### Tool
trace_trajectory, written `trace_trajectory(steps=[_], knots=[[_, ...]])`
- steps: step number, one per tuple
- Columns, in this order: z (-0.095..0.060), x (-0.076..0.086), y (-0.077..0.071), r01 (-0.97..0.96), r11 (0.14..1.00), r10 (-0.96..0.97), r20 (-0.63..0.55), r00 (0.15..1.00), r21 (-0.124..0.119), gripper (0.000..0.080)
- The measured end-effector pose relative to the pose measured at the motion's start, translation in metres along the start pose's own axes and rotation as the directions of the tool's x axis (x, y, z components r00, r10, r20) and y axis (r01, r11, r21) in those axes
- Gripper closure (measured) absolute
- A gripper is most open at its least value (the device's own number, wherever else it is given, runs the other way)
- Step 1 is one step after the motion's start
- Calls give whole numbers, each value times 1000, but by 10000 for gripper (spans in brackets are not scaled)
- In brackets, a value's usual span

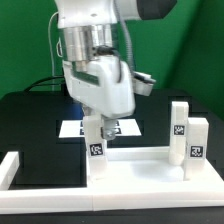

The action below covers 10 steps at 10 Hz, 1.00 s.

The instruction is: Assemble desk

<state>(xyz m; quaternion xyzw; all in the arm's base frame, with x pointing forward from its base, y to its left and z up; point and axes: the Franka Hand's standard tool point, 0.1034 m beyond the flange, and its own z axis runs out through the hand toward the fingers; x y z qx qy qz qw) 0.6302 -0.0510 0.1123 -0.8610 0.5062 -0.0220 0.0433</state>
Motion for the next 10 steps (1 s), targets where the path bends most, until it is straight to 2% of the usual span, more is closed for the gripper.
trace_trajectory(steps=[4, 6, 8, 10], knots=[[3, -1, 3, 265, 964, -265, 1, 964, -3, 150], [1, 7, 3, 550, 835, -550, -8, 835, -12, 150], [2, 7, 1, 531, 847, -531, -21, 847, -10, 150], [2, 7, 2, 529, 849, -529, -21, 848, -10, 410]])
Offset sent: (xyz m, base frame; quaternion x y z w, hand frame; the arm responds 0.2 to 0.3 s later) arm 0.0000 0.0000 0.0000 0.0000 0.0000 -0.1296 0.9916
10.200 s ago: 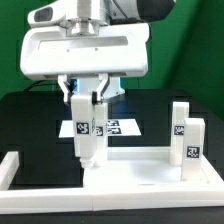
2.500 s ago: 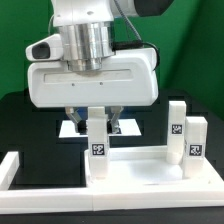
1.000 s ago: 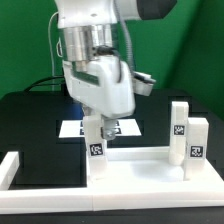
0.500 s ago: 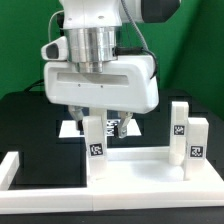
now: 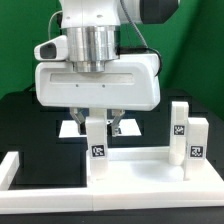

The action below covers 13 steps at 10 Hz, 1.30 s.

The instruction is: Assemble desk

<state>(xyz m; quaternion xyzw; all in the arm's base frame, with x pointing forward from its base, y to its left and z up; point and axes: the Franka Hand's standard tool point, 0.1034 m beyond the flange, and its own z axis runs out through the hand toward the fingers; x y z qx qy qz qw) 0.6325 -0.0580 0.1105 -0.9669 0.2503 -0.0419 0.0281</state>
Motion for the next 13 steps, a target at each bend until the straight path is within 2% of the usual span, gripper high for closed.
trace_trajectory(steps=[1, 4, 5, 6, 7, 9, 10, 11, 12, 13], knots=[[0, 0, -1, -118, 993, 118, 1, 993, 3, 508], [0, -1, -2, -318, 948, 318, 3, 948, 2, 508], [0, -2, -3, -430, 903, 430, 6, 903, 0, 508], [1, -4, -7, -549, 836, 549, 12, 836, -4, 508], [1, -5, -8, -657, 754, 657, 26, 754, 3, 508], [3, -7, -13, -851, 525, 847, 81, 525, 23, 508], [3, -7, -16, -908, 418, 903, 98, 418, 25, 508], [3, -6, -14, -933, 359, 925, 122, 360, 32, 508], [3, -6, -13, -939, 341, 930, 130, 342, 34, 508], [3, -6, -14, -933, 358, 924, 129, 360, 36, 508]])
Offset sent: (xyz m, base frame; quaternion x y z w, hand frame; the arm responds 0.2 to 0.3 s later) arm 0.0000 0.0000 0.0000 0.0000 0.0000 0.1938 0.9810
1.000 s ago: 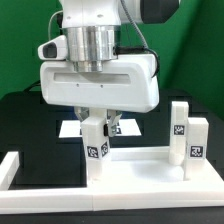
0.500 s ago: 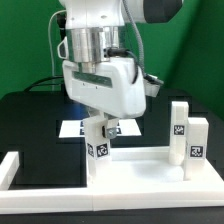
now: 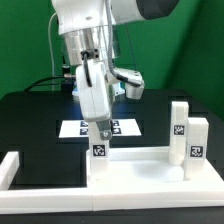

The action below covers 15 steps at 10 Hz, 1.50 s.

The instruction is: Assemble desk

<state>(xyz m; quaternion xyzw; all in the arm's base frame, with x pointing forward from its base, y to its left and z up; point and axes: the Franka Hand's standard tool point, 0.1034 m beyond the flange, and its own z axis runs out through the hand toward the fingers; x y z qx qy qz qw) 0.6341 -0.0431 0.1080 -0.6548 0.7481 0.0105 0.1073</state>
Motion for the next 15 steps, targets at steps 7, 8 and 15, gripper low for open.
trace_trajectory(steps=[7, 8, 15], knots=[[1, 2, 2, 621, 783, -622, -10, 783, -36, 151], [1, 3, 3, 690, 723, -690, -9, 723, -41, 151], [-5, 2, -3, 938, 329, -942, 33, 335, -112, 373]])
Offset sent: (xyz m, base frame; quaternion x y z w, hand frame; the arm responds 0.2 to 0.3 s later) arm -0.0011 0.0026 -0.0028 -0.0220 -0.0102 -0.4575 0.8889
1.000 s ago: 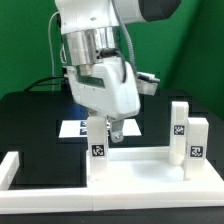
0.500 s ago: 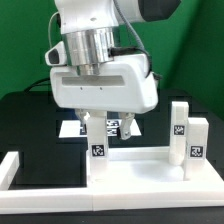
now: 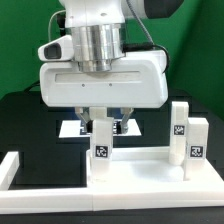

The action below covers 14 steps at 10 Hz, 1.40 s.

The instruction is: Assemble desk

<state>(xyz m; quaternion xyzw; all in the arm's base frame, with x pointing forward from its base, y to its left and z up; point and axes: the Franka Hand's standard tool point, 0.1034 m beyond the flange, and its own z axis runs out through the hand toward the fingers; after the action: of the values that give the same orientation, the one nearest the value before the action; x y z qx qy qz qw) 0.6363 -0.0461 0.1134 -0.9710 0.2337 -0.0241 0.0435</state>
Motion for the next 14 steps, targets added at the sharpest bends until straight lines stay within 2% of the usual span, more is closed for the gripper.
trace_trajectory(steps=[1, 2, 3, 4, 5, 6, 7, 8, 9, 11, 12, 13, 14], knots=[[0, 1, 4, -9, 1000, 9, -1, 1000, -6, 499], [1, 1, 4, -134, 991, 134, -1, 991, -5, 500], [1, 1, 4, -170, 985, 170, -1, 986, -5, 500], [1, 1, 4, -306, 952, 306, 0, 952, -4, 501], [2, 0, 4, -530, 848, 530, 3, 848, -2, 501], [2, 0, 4, -662, 749, 662, 25, 749, 11, 505], [2, 0, 4, -783, 622, 780, 66, 622, 25, 505], [1, 3, 6, -887, 460, 881, 105, 461, 40, 505], [2, 3, 7, -910, 413, 903, 114, 414, 41, 505], [3, 2, 6, -899, 437, 891, 113, 439, 41, 505], [3, 2, 6, -849, 526, 844, 97, 528, 48, 441], [5, 2, 6, -714, 698, 711, 63, 700, 57, 260], [7, 1, 6, -583, 810, 580, 52, 813, 61, 260]])
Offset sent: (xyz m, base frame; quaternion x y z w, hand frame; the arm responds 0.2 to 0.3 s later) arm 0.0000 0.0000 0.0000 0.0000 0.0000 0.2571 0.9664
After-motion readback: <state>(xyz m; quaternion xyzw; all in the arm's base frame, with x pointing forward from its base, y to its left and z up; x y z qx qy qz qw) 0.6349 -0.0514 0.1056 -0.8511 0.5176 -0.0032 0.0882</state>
